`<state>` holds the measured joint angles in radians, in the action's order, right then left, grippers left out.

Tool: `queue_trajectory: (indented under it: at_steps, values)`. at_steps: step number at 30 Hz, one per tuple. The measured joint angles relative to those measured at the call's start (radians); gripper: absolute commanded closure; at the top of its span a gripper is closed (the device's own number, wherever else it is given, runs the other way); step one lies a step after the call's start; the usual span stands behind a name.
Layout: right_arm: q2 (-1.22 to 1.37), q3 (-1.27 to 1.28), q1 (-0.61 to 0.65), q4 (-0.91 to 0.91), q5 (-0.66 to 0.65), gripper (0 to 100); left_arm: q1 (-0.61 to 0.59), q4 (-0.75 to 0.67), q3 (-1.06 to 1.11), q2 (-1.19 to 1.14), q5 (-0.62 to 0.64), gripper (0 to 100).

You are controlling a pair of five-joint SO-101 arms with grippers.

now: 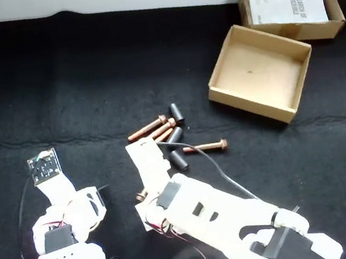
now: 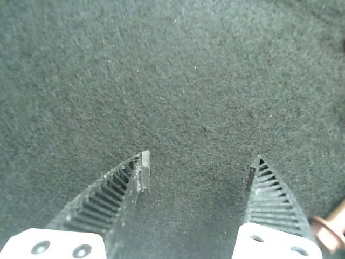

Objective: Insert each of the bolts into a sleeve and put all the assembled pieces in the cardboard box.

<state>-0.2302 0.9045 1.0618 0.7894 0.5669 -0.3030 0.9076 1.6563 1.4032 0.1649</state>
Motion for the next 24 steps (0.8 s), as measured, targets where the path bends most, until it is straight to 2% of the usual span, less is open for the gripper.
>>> queue_trajectory:
  at_steps: [7, 14, 24]
  values:
    - [0.003, -0.006, -0.037, 0.0, 0.0, 91.0, 0.0, 0.0, 0.0, 0.0, 0.0, 71]
    - [0.003, -0.026, -0.061, 0.064, 0.0, 73.5, 0.0, 0.0, 0.0, 0.0, 0.0, 71]
    - [0.072, -0.204, -0.061, 0.074, 0.021, 72.8, 0.0, 0.0, 0.0, 0.0, 0.0, 71]
